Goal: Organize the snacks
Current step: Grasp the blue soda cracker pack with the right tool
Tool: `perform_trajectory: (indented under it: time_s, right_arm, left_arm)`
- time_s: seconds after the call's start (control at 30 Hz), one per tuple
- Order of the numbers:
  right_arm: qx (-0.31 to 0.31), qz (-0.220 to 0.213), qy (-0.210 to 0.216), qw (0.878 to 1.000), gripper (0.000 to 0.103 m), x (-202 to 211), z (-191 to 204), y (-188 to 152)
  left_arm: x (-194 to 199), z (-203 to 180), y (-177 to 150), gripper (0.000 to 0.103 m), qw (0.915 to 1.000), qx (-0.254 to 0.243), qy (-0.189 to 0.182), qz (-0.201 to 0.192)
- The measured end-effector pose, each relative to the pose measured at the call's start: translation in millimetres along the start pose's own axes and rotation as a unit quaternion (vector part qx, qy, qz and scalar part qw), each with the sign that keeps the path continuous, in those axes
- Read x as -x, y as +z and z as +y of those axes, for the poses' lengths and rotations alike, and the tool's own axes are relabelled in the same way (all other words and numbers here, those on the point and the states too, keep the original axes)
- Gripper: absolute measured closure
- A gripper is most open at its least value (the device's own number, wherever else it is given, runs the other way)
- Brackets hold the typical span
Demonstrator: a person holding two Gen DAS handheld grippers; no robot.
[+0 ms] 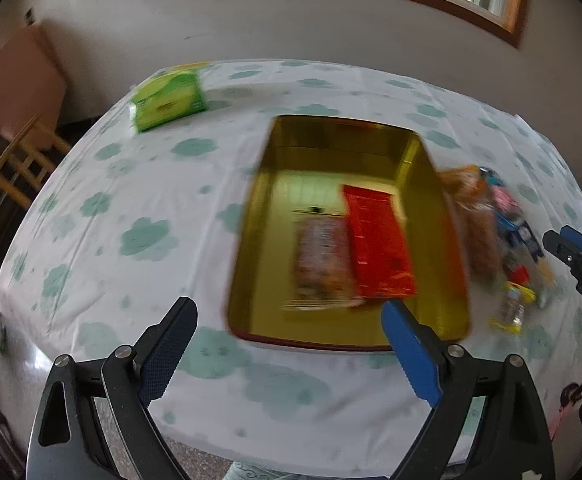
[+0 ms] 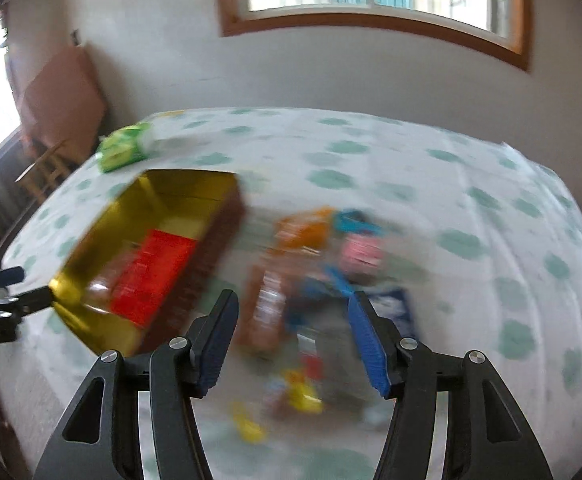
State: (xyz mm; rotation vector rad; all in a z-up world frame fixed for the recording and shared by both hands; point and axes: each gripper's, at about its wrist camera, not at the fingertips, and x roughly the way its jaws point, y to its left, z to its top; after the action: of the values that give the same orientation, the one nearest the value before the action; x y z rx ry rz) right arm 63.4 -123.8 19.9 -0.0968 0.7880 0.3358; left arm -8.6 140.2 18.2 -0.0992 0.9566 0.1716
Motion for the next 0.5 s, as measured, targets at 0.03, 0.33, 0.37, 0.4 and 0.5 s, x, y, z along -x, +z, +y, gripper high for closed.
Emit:
perform_trajectory:
  time_s: [0.03,0.33,0.37,0.4,0.5]
  right_arm:
    - [-0.004,0.004,-0.009,1.000,0.045,0.2,-10.3,-4.3]
    - [-0.016,0.051,-0.023,0.998,0.045,-15.1,-52.1,-34.9]
    - [-0.013,0.053,-0.022,0.998,0.045,-16.5,-52.5,-37.2]
    - [-0.011,0.055,-0.020,0.998,0.045,-18.3,-52.6,-38.8]
    - [-0.001,0.059,-0.009,0.998,0.044,-24.0,-50.6,-39.3]
  left_arm:
    - [0.3,-6.7,-0.2,0.011,1.0000,-0.007,-0.004,0.000]
    - [6.2,-61.9,-5.7,0.011,0.9967,-0.070,-0.041,0.000]
    - [6.4,-66.1,-6.6,0.011,0.9962,-0.074,-0.045,0.001]
    - [6.8,-70.3,-7.3,0.011,0.9957,-0.079,-0.048,0.001]
    - [6.9,-84.3,-10.5,0.011,0.9935,-0.098,-0.058,0.004]
